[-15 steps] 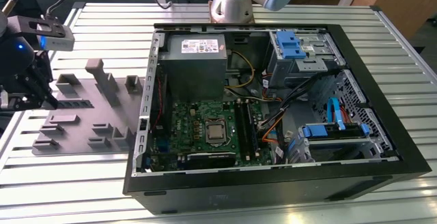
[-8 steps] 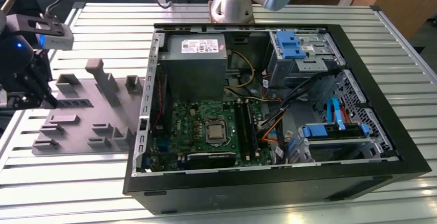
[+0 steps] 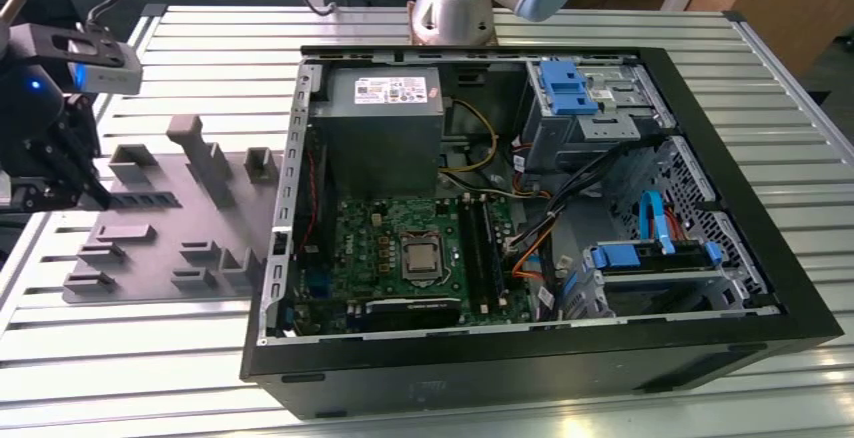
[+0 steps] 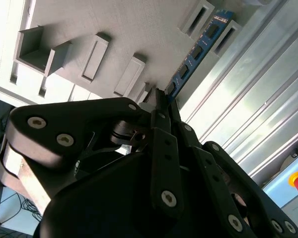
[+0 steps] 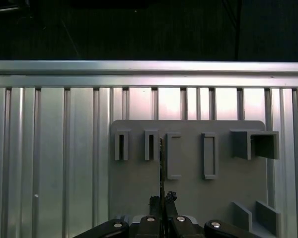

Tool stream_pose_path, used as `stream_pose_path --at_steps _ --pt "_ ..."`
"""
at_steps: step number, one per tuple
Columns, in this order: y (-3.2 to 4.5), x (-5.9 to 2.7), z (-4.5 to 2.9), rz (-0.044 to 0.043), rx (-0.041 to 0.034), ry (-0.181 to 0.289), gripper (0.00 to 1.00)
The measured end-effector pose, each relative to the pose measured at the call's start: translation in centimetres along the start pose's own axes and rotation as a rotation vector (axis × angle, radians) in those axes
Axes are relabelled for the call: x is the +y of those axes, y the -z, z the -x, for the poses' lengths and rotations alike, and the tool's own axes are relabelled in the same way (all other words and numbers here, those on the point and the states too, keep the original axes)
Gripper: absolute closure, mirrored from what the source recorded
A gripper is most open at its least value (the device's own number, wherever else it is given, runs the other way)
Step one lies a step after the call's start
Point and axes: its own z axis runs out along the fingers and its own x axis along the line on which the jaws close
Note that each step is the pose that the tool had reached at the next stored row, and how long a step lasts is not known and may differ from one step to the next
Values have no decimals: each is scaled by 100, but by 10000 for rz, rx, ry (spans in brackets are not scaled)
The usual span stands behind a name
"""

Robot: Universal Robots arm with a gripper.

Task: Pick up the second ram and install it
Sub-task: 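Pick up the second ram and move it above second insertion slot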

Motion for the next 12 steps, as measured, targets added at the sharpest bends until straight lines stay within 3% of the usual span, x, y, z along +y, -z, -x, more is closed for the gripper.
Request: stream_pose_path --at_steps 12 --pt "66 2 11 -1 8 0 86"
